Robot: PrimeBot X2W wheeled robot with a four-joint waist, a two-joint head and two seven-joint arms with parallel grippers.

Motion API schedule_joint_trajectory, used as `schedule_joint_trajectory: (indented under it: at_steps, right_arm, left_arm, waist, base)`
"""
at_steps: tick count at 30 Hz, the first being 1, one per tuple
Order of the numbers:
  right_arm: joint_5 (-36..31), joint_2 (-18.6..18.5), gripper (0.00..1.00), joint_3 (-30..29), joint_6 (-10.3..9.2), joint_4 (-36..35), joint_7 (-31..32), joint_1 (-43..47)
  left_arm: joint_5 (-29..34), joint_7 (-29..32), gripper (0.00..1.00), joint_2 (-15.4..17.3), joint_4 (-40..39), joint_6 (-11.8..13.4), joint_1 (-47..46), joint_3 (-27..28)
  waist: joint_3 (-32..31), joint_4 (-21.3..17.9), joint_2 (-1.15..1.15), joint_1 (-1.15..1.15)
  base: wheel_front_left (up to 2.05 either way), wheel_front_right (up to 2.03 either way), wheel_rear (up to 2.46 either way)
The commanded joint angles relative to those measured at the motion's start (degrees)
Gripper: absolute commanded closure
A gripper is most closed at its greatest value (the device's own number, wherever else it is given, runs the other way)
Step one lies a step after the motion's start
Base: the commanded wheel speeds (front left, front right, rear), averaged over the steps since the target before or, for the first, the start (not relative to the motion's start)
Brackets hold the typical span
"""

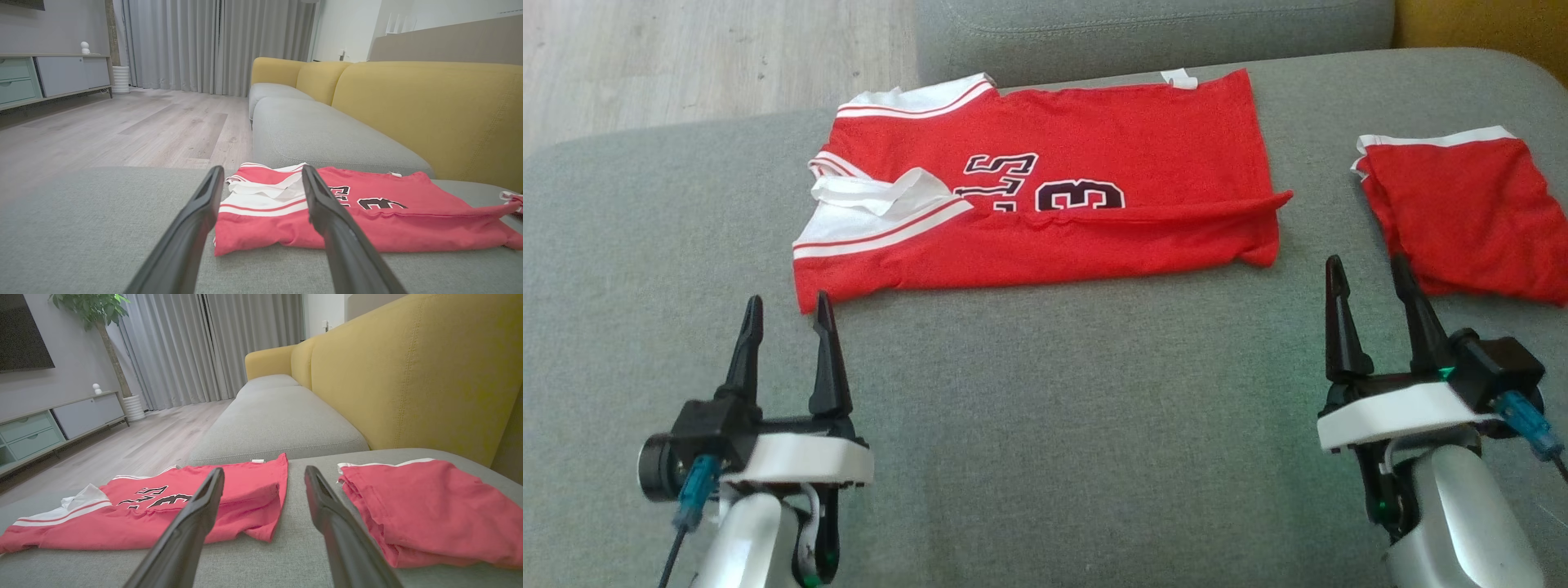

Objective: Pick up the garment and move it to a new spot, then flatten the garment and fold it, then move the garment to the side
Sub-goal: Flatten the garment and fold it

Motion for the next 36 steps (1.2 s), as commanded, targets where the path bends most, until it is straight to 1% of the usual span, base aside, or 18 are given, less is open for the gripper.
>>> schedule_joint_trajectory:
  at_steps: [1,5,10,13,18,19,26,36]
  right_arm:
    - [-0.16,0.36,0.00,1.14,-0.04,-2.45,-0.52,-1.20]
    - [0.90,0.39,0.00,1.89,-0.04,-3.16,-0.52,-0.68]
    - [1.08,0.40,0.00,2.75,-0.04,-3.80,-0.52,-1.42]
    - [1.24,0.40,0.00,3.07,-0.04,-4.00,-0.52,-1.76]
    - [1.50,0.41,0.00,4.02,-0.04,-4.29,-0.52,-2.61]
    - [1.81,0.41,0.00,4.27,-0.04,-4.54,-0.52,-3.17]
    - [3.06,0.41,0.00,5.67,-0.04,-5.18,-0.52,-5.00]
    - [4.25,0.41,0.00,6.63,-0.04,-6.13,-0.52,-6.72]
  left_arm:
    - [0.69,-0.29,0.00,0.28,-2.17,0.24,-1.65,2.64]
    - [1.47,-0.29,0.00,-0.64,-1.78,-0.26,-1.19,3.59]
    - [2.81,-0.29,0.00,-0.58,0.52,-0.67,-3.25,4.29]
    - [3.39,0.28,0.00,0.03,4.42,-0.85,-5.30,3.88]
    - [3.91,3.67,0.00,1.48,11.43,-0.97,-10.01,3.38]
    - [4.09,5.18,0.00,2.25,14.41,-0.72,-12.14,3.45]
    - [4.99,9.30,0.00,5.10,24.54,0.47,-19.76,3.63]
    - [5.58,13.03,0.00,7.05,33.83,0.90,-26.31,2.83]
  waist:
    - [0.00,-0.11,0.00,0.01]
    - [0.34,-0.50,0.00,0.01]
    - [1.64,-1.18,0.00,0.01]
    - [2.62,-1.53,0.00,0.01]
    - [4.77,-2.58,0.00,0.01]
    - [5.91,-3.08,0.00,0.01]
    - [9.79,-4.90,0.00,0.01]
    - [12.72,-6.76,0.00,0.01]
  base:
    - [0.00,0.00,0.00]
    - [0.00,0.00,0.00]
    - [0.00,0.00,0.00]
    - [0.00,0.00,0.00]
    - [0.00,0.00,0.00]
    - [0.00,0.00,0.00]
    - [0.00,0.00,0.00]
    - [0.00,0.00,0.00]
